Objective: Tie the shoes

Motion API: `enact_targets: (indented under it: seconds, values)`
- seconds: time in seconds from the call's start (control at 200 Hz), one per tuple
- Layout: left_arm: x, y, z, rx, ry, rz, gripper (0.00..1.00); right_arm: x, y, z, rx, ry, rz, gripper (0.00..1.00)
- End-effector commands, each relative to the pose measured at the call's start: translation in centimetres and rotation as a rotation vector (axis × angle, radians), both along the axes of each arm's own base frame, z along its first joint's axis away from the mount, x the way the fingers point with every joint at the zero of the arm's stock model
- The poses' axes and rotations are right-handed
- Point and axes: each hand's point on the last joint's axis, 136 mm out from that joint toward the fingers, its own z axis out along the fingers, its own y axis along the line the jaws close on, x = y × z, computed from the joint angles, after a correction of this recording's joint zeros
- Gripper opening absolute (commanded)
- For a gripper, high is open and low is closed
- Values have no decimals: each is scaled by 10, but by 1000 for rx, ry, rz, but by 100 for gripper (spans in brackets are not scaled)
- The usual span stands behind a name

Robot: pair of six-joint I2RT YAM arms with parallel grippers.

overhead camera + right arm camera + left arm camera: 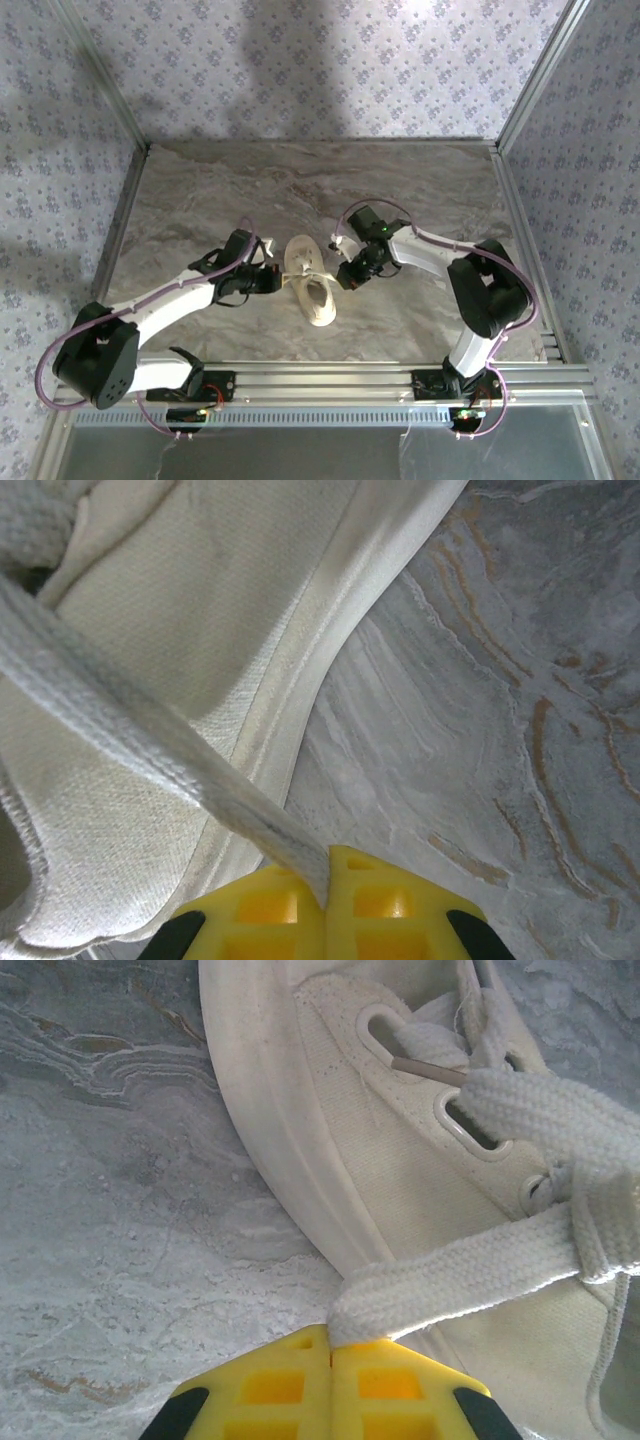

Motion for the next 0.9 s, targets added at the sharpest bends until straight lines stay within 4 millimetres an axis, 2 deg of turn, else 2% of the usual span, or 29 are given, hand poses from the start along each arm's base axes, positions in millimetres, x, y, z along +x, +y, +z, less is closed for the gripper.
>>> enact_targets:
  seconds: [0.0,0.285,0.48,0.62,0.79,0.894]
  values:
    - [-4,7,-6,29,-3,15,0,4,-8,-7,-45,51,-49,0]
    - [-12,17,-16,59,8,33,0,14,-21,-16,-92,58,-112,0]
    - [-13,15,-14,49,7,22,0,18,-19,-8,-68,32,-125,0]
    - [-17,22,-16,63,0,34,0,22,-26,-10,-77,40,-159,0]
    - [-20,18,-17,47,14,25,0,17,-17,-9,-62,42,-122,0]
    - [-24,26,-22,74,17,39,0,19,-18,-8,-68,41,-128,0]
